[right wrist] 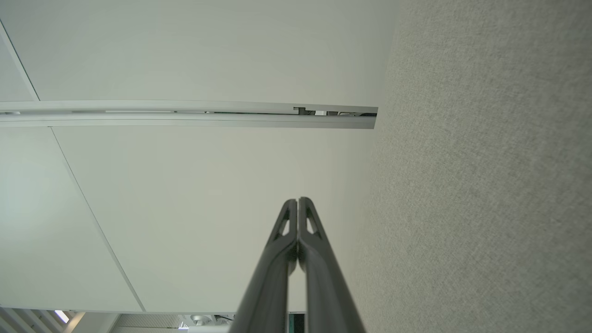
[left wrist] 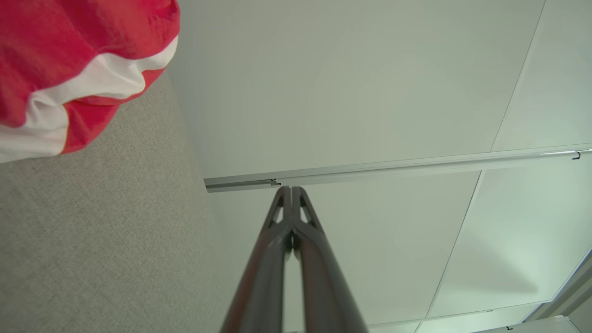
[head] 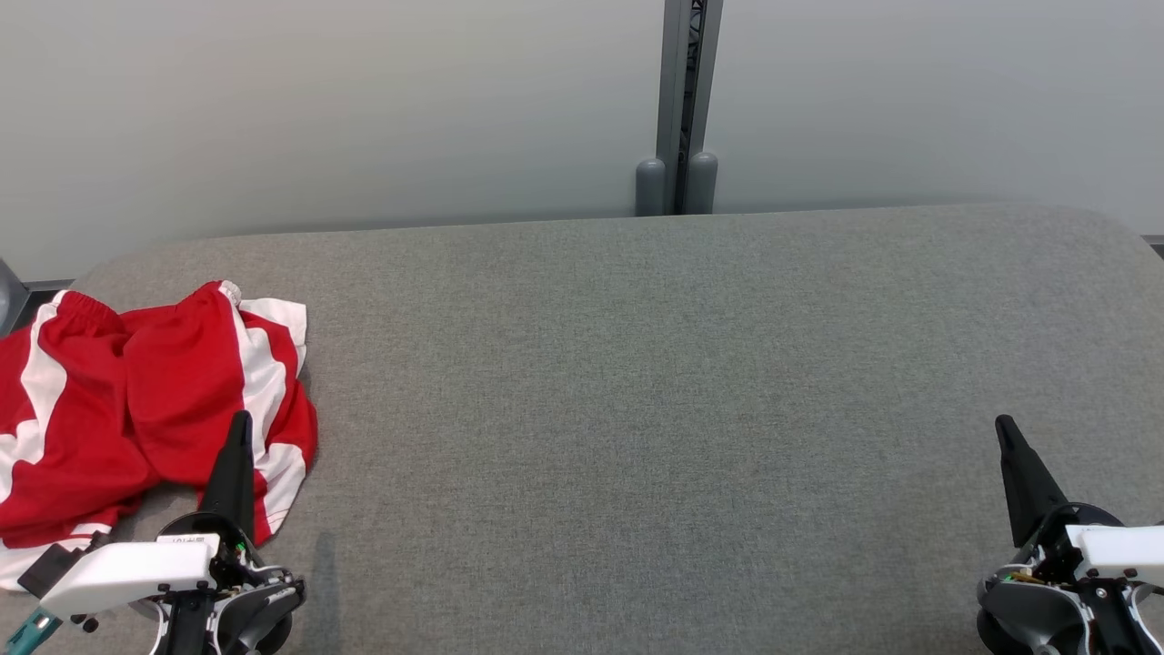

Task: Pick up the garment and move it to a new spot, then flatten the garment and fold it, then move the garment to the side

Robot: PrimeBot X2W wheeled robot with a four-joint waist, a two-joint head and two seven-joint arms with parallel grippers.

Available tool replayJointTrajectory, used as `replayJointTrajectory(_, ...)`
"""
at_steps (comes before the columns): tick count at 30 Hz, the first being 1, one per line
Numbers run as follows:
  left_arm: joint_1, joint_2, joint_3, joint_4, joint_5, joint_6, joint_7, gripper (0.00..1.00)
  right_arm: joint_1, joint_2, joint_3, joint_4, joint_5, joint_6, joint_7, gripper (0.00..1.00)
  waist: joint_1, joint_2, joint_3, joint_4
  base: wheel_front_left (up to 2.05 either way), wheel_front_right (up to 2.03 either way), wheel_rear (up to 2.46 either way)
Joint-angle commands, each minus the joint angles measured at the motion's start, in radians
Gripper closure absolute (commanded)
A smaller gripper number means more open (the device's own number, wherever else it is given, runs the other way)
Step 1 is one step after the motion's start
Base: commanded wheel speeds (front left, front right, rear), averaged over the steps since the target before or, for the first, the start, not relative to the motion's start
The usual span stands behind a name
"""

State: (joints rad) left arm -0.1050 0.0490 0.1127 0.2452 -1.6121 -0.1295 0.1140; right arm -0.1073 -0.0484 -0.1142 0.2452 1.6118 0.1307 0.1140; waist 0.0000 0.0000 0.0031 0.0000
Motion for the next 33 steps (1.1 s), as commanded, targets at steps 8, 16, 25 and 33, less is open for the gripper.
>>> replayJointTrajectory(8, -0.013, 0.004, 0.004, -0.001, 0.003, -0.005, 0.001, 1.0, -0.005, -0.006, 0.0, -0.003, -0.001, 0.0, 0.001, 1.0, 0.0, 0.0, 0.0, 0.0, 0.0, 0.0, 0.0)
replayJointTrajectory(16, -0.013, 0.004, 0.004, -0.001, 0.003, -0.005, 0.001, 1.0, -0.005, -0.006, 0.0, -0.003, -0.001, 0.0, 0.001, 1.0, 0.0, 0.0, 0.0, 0.0, 0.0, 0.0, 0.0)
replayJointTrajectory(25, -0.013, 0.004, 0.004, -0.001, 0.003, -0.005, 0.001, 1.0, -0.005, -0.006, 0.0, -0.003, -0.001, 0.0, 0.001, 1.0, 0.0, 0.0, 0.0, 0.0, 0.0, 0.0, 0.0)
replayJointTrajectory(33, -0.013, 0.004, 0.004, -0.001, 0.003, -0.005, 0.001, 1.0, -0.005, -0.006, 0.0, -0.003, -0.001, 0.0, 0.001, 1.0, 0.0, 0.0, 0.0, 0.0, 0.0, 0.0, 0.0)
